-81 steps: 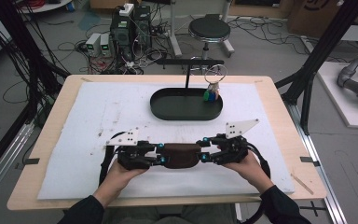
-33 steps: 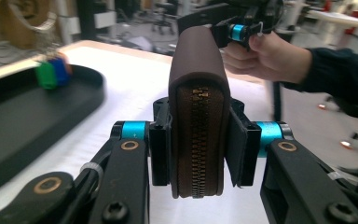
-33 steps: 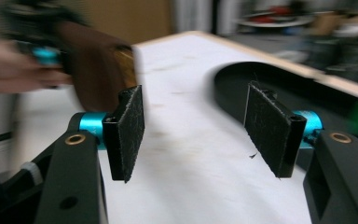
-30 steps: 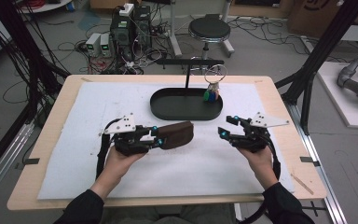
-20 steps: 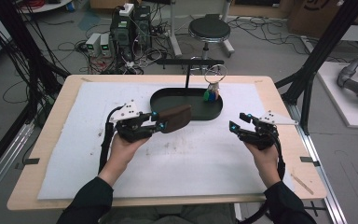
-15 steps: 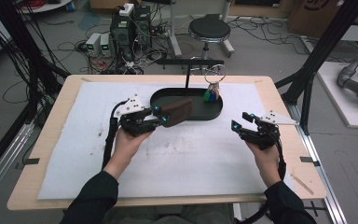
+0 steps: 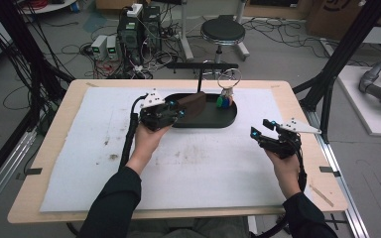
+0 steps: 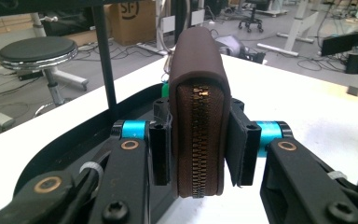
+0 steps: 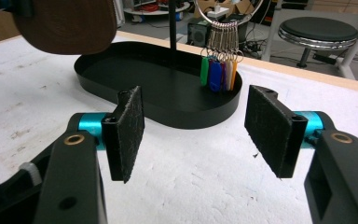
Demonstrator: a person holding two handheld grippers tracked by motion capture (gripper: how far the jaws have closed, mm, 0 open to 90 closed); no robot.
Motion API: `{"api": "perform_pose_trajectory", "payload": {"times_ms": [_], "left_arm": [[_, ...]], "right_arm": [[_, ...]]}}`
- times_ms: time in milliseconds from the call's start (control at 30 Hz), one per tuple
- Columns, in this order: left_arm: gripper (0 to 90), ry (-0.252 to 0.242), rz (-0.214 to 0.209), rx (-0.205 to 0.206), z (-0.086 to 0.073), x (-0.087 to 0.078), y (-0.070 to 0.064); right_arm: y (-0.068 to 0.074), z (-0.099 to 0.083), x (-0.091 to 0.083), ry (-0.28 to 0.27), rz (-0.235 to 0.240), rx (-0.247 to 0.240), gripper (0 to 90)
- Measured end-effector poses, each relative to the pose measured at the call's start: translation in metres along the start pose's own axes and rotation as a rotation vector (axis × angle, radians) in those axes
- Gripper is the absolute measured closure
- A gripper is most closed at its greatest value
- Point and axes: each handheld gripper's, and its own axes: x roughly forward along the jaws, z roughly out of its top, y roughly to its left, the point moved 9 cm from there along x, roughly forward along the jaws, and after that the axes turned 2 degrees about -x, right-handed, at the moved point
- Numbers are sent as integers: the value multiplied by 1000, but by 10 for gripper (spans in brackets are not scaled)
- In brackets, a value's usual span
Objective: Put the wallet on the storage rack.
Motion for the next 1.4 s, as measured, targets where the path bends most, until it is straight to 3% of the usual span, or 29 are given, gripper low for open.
{"api": "perform_pose_trajectory", "payload": {"times_ms": [167,300,467,633,800,1400], "left_arm": [[661,4,22,0,-1,12,7],[661,-6,25,-42,-3,21,15],[661,-3,46,-51,-11,34,22],[661,27,71,-42,-22,49,26],[661,26,94,-46,-26,58,31],[660,60,132,-40,-50,77,40]], "right_arm": [[-3,-1,-1,1,-11,-8,384],[-4,-2,-2,6,-16,-9,386],[-3,-2,0,7,-17,-15,387],[-1,-3,2,17,-17,-22,391],[-1,-3,2,22,-17,-35,391],[-1,-5,2,28,-21,-43,395]]}}
